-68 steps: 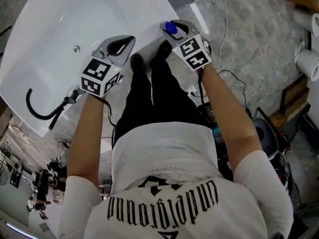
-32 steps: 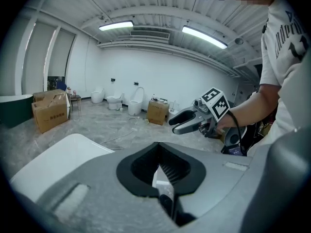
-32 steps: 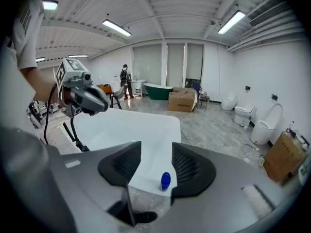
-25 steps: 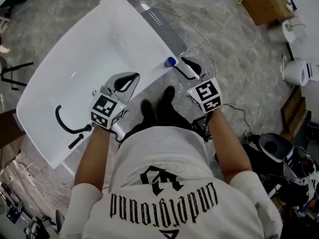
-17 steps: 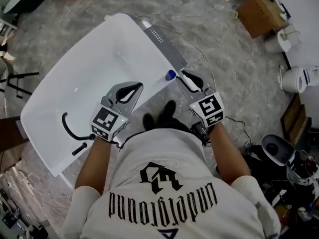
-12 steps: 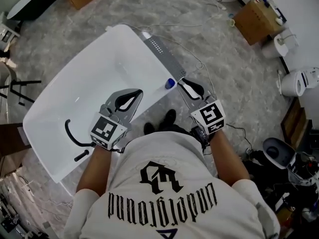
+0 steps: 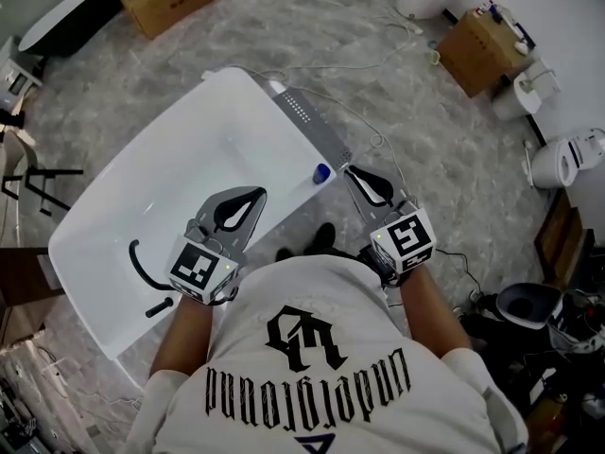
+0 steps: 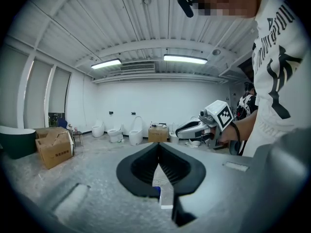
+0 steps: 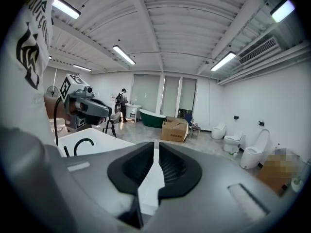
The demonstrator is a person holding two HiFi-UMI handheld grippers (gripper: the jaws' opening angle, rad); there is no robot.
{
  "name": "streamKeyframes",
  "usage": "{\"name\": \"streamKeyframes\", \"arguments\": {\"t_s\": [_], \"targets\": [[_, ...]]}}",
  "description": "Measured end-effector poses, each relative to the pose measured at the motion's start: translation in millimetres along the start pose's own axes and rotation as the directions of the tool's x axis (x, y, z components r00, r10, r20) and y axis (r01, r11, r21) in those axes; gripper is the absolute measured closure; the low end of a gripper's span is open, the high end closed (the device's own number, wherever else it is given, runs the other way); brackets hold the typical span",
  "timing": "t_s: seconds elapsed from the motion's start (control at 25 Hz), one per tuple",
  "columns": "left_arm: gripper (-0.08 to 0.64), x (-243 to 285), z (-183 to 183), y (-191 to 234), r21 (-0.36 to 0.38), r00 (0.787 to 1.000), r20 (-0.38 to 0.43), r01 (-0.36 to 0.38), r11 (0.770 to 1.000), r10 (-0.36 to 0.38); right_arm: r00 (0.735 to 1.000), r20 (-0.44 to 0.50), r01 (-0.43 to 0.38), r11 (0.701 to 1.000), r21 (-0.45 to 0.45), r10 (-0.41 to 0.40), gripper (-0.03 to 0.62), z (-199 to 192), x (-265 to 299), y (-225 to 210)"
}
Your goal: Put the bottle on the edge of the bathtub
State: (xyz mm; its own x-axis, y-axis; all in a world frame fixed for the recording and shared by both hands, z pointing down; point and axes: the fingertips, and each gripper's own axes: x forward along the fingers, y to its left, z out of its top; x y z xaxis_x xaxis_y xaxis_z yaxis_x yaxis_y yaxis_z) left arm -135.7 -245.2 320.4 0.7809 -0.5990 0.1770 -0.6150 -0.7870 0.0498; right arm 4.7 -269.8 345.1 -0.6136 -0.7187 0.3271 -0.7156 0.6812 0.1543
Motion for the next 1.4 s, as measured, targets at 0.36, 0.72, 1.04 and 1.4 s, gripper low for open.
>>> {"name": "streamKeyframes", "arguments": {"t_s": [0.36,0.72,1.04,1.4], "targets": [[0.552,-1.3,-10.1,-7.5,-0.024,1.000,-0.004,0.010,1.000,-0.010,1.000,-0.010,0.014,1.000,0.009,-0.014,0.581,-6.8,-21.9,11.0],[0.552,4.7,1.1,-50.7,0.000,1.000,0.013,-0.021,1.000,0.021,1.000,0.027,-0.006,1.000,0.009,0.006,0.591,-10.2,-69.7,3.4],[0.552,32.5,0.9,-151.4,-0.013,1.000,0.007,-0.017,1.000,0.018,0.998,0.033,-0.047,0.999,0.025,0.046,0.591,-47.6,-159.8,3.2],[0.552,25.3,-9.5,-294.1,-0.014,0.997,-0.020,-0.078,0.997,0.078,0.991,0.059,-0.126,0.991,0.044,0.124,0.591,-97.6,-282.0,17.6]]}}
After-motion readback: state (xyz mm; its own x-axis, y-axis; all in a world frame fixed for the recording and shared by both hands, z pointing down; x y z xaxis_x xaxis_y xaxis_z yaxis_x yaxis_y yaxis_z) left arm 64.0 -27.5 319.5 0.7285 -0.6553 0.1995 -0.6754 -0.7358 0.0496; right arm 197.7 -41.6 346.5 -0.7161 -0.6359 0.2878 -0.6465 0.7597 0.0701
